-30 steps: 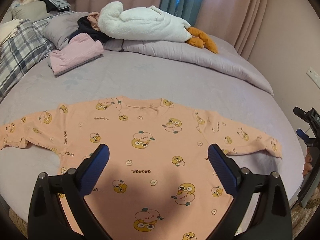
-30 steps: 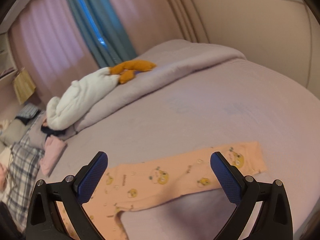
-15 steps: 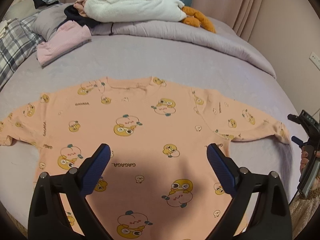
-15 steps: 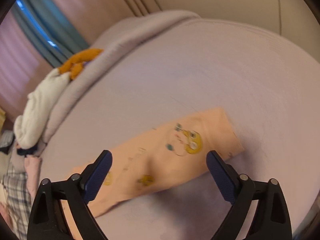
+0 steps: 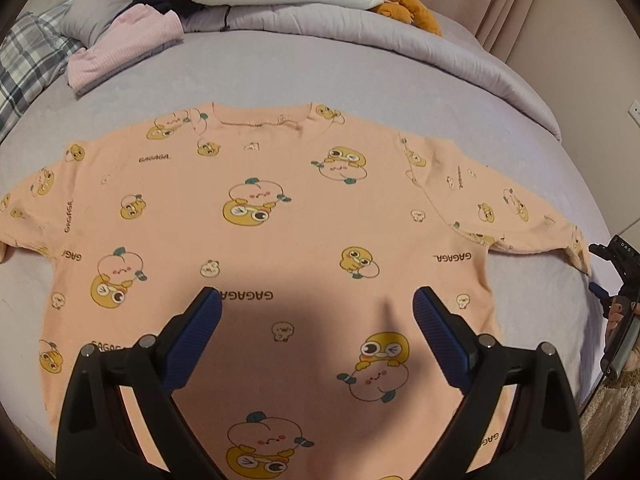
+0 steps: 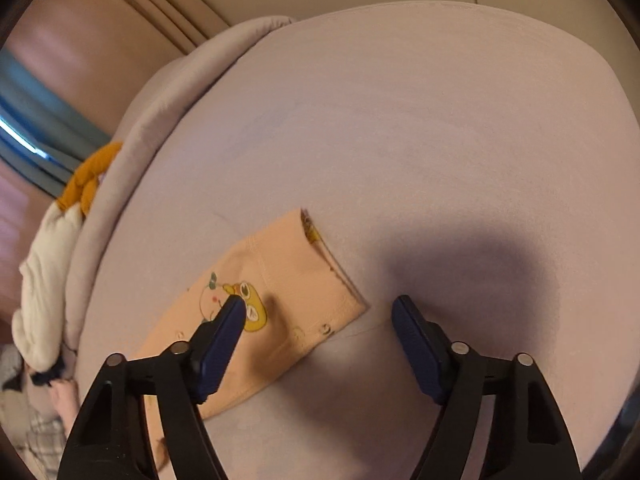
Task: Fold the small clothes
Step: 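Move the right tool over the onesie's leg and lower toward the fabric, then close the right gripper on the onesie's leg edge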
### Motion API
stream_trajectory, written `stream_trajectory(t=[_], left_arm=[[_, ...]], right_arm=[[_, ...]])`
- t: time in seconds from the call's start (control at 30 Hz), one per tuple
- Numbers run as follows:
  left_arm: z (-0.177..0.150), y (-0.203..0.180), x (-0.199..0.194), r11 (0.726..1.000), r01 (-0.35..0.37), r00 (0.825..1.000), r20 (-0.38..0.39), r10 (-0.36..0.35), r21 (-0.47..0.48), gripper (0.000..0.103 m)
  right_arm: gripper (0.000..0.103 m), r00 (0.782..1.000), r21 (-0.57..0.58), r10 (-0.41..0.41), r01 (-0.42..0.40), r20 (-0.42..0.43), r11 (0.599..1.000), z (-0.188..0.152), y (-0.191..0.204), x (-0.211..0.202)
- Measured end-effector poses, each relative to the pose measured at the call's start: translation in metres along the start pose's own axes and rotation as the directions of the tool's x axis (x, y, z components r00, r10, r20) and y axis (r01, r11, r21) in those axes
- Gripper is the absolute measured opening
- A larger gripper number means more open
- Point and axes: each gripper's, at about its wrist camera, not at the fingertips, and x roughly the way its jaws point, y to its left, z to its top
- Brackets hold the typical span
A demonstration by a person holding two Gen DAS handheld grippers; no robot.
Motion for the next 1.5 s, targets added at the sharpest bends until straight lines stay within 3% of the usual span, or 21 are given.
stream_trajectory(t=[0.17, 0.27, 0.3, 0.4, 0.47, 0.53, 0.6, 0.7, 0.87, 0.9, 0.97, 1.03, 1.17, 1.23, 1.3, 1.33, 1.37, 1.5], left_arm=[[-0.001, 0.000, -0.001, 1.000, 0.001, 1.000, 0.002, -0.001, 0.002, 0.096], [-0.001, 0.004, -0.004, 1.000, 0.001, 1.000, 0.007, -0.001, -0.009, 0.096], [0.000, 0.006, -0.005, 1.000, 0.001, 1.000, 0.009, -0.001, -0.014, 0.096], [0.001, 0.012, -0.009, 0.999, -0.002, 1.000, 0.019, 0.003, -0.034, 0.096], [0.002, 0.015, -0.012, 0.999, -0.011, 1.000, 0.028, 0.012, -0.044, 0.096], [0.002, 0.020, -0.014, 0.998, -0.018, 0.999, 0.033, 0.020, -0.056, 0.096], [0.003, 0.024, -0.017, 0.997, -0.021, 0.999, 0.035, 0.024, -0.073, 0.096], [0.002, 0.030, -0.025, 0.997, -0.018, 0.999, 0.048, 0.022, -0.081, 0.096], [0.000, 0.037, -0.030, 0.995, -0.021, 0.998, 0.054, 0.026, -0.098, 0.096], [0.000, 0.037, -0.031, 0.995, -0.017, 0.998, 0.053, 0.023, -0.102, 0.096], [-0.001, 0.037, -0.032, 0.994, -0.012, 0.998, 0.052, 0.018, -0.105, 0.096], [-0.002, 0.038, -0.032, 0.995, -0.012, 0.998, 0.053, 0.017, -0.103, 0.096], [-0.002, 0.039, -0.032, 0.994, -0.014, 0.998, 0.052, 0.020, -0.106, 0.096], [-0.002, 0.040, -0.031, 0.994, -0.013, 0.999, 0.049, 0.019, -0.112, 0.096], [-0.003, 0.041, -0.030, 0.993, -0.014, 0.999, 0.046, 0.019, -0.114, 0.096], [-0.003, 0.041, -0.030, 0.993, -0.016, 0.999, 0.045, 0.021, -0.115, 0.096], [-0.004, 0.042, -0.030, 0.993, -0.017, 0.999, 0.045, 0.022, -0.115, 0.096], [-0.004, 0.047, -0.032, 0.992, -0.022, 0.998, 0.050, 0.029, -0.124, 0.096]], right_arm=[[0.025, 0.995, -0.007, -0.088, 0.088, 0.046, 0.996, -0.002, -0.004, 0.004], [0.004, 0.996, 0.020, -0.066, 0.065, 0.058, 0.998, 0.000, -0.013, -0.003], [0.003, 0.997, 0.026, -0.053, 0.052, 0.059, 0.998, 0.001, -0.013, -0.004], [0.002, 0.996, 0.019, -0.030, 0.028, 0.086, 0.999, 0.003, -0.007, -0.015], [0.002, 0.991, -0.007, 0.054, -0.053, 0.122, 0.999, 0.002, 0.003, -0.033], [0.002, 0.980, -0.081, 0.125, -0.113, 0.158, 0.990, -0.001, 0.024, -0.050], [0.002, 0.968, -0.200, 0.161, -0.122, 0.193, 0.972, -0.007, 0.053, -0.064], [0.002, 0.974, -0.261, 0.133, -0.082, 0.185, 0.962, -0.010, 0.070, -0.062], [0.004, 0.997, -0.115, 0.003, 0.005, 0.072, 0.993, 0.002, 0.045, -0.026], [0.007, 0.998, -0.094, -0.026, 0.031, 0.058, 0.995, 0.004, 0.040, -0.020], [0.034, 0.997, -0.048, -0.059, 0.061, 0.039, 0.997, 0.007, 0.027, -0.013], [0.053, 0.998, -0.017, -0.054, 0.055, 0.043, 0.998, 0.008, 0.020, -0.011], [0.053, 1.000, 0.044, -0.010, 0.010, 0.012, 0.999, 0.011, 0.009, 0.008], [0.050, 1.000, 0.071, 0.012, -0.011, -0.015, 0.997, 0.014, 0.022, 0.030], [0.032, 0.999, 0.048, -0.043, 0.041, 0.024, 0.998, 0.017, 0.032, 0.036], [0.016, 0.997, 0.032, -0.069, 0.068, 0.041, 0.997, 0.015, 0.036, 0.034], [0.011, 0.996, 0.020, -0.070, 0.069, 0.058, 0.997, 0.014, 0.039, 0.033], [0.010, 0.992, -0.058, -0.079, 0.085, 0.099, 0.995, 0.016, 0.064, 0.030]])
